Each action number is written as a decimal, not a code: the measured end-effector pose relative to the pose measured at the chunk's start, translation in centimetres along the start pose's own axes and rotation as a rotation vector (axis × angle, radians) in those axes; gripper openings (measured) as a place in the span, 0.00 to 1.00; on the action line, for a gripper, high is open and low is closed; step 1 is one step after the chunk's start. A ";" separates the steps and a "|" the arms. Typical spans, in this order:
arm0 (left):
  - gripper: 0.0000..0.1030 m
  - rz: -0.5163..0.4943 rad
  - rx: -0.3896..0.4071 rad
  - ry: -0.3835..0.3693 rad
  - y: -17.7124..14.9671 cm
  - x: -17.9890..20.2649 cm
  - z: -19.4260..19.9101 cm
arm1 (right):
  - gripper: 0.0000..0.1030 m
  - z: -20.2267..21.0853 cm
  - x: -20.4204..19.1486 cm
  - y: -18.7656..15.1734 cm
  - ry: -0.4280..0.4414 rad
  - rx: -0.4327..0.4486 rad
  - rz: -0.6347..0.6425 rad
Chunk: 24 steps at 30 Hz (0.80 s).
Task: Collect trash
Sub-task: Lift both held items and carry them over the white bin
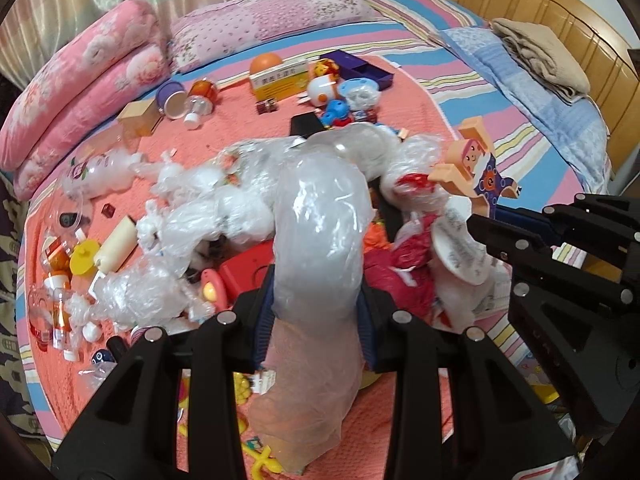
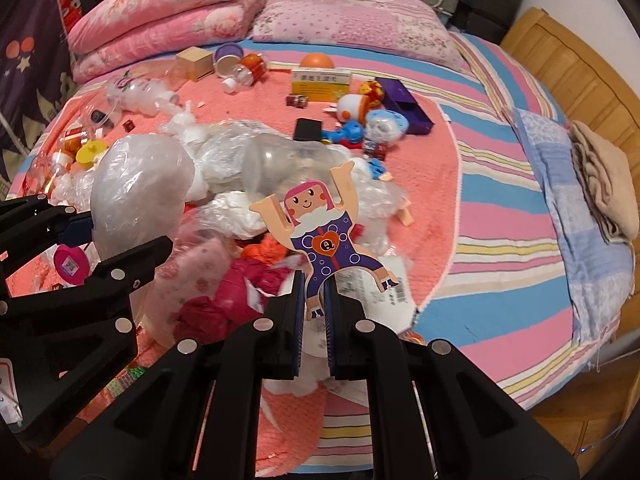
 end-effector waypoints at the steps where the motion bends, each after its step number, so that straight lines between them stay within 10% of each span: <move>1: 0.33 -0.007 -0.001 -0.004 0.1 0.5 0.0 | 0.07 0.1 0.4 -0.2 -0.002 -0.001 -0.009; 24: 0.33 -0.157 -0.038 -0.110 -0.4 11.9 -0.7 | 0.07 1.0 9.0 -6.8 -0.047 -0.041 -0.200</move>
Point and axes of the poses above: each gripper's, at about its wrist camera, not at the fingertips, and z roughly against the way its jaws point, x to its right, y to its top, the point moved 6 cm from there along -z, roughly the way its jaws point, and after that the axes turned 11 degrees about z, right-handed, at the moved point
